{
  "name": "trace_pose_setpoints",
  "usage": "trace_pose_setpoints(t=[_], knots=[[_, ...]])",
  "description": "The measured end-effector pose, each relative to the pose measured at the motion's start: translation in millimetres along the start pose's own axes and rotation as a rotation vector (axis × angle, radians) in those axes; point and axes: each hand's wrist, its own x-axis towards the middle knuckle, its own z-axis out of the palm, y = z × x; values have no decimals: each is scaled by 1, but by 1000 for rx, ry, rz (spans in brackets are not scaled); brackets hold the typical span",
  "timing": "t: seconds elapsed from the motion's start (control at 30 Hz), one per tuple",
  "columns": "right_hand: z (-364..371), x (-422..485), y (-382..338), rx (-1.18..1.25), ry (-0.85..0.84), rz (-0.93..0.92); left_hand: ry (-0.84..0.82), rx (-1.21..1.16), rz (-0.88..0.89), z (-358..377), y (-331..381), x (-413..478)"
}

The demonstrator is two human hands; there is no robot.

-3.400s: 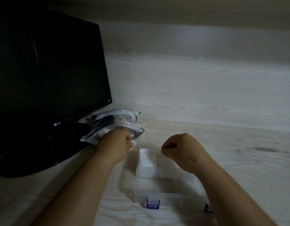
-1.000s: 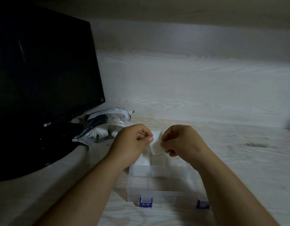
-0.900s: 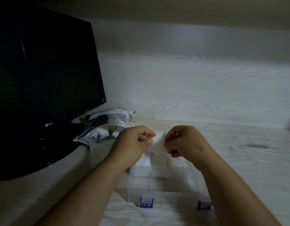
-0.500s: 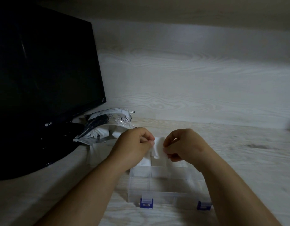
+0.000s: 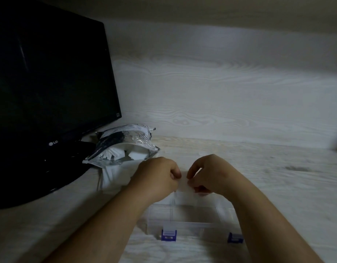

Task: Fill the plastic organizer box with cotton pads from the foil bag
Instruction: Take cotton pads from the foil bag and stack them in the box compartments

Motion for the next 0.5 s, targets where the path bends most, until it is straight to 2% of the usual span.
trace_pose_setpoints(t=[0.17,0.5], knots=[[2,-2,0,-36,-69,10,17,71,24,2,-1,0],[10,8,3,-241,-39,2,-42,137,-23,1,0,3]])
